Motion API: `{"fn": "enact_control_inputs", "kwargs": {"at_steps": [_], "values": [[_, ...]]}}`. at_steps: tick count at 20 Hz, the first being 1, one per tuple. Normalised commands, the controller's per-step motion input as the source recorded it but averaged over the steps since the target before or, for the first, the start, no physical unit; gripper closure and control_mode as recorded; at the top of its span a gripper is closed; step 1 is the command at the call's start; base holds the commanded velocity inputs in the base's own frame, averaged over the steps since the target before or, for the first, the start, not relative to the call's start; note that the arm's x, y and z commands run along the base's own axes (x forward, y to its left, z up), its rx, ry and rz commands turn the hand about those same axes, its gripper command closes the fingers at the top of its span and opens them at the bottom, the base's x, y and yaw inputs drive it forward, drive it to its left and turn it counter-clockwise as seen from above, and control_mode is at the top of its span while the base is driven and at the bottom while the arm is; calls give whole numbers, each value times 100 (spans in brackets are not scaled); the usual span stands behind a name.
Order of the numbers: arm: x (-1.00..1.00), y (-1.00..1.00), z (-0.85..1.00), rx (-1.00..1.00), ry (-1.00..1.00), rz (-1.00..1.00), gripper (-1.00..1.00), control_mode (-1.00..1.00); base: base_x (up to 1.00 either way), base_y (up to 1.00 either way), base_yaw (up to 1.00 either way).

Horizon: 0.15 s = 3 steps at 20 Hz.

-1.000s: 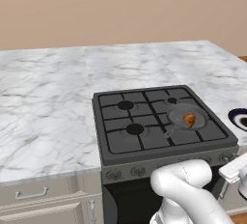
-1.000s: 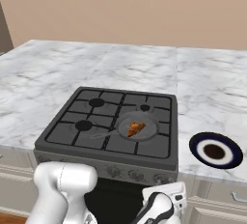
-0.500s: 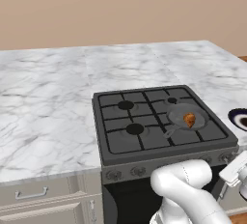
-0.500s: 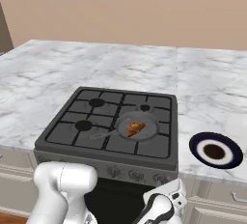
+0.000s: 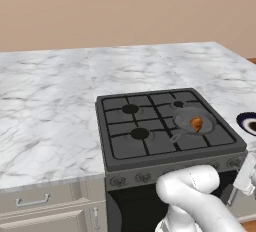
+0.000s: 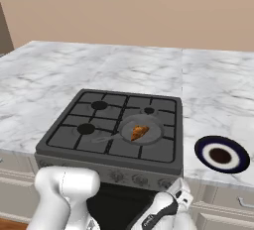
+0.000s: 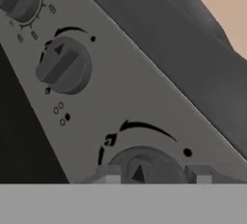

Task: Pick the croissant and place it on the pan. Then turn on the stove to warm the croissant.

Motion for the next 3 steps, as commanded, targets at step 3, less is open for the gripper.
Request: {"fn": "enact_control_inputs", "kwargs": {"at_steps": [3], "values": [[0, 45, 9, -34, 15, 19, 100, -100, 0, 0, 0]]}}
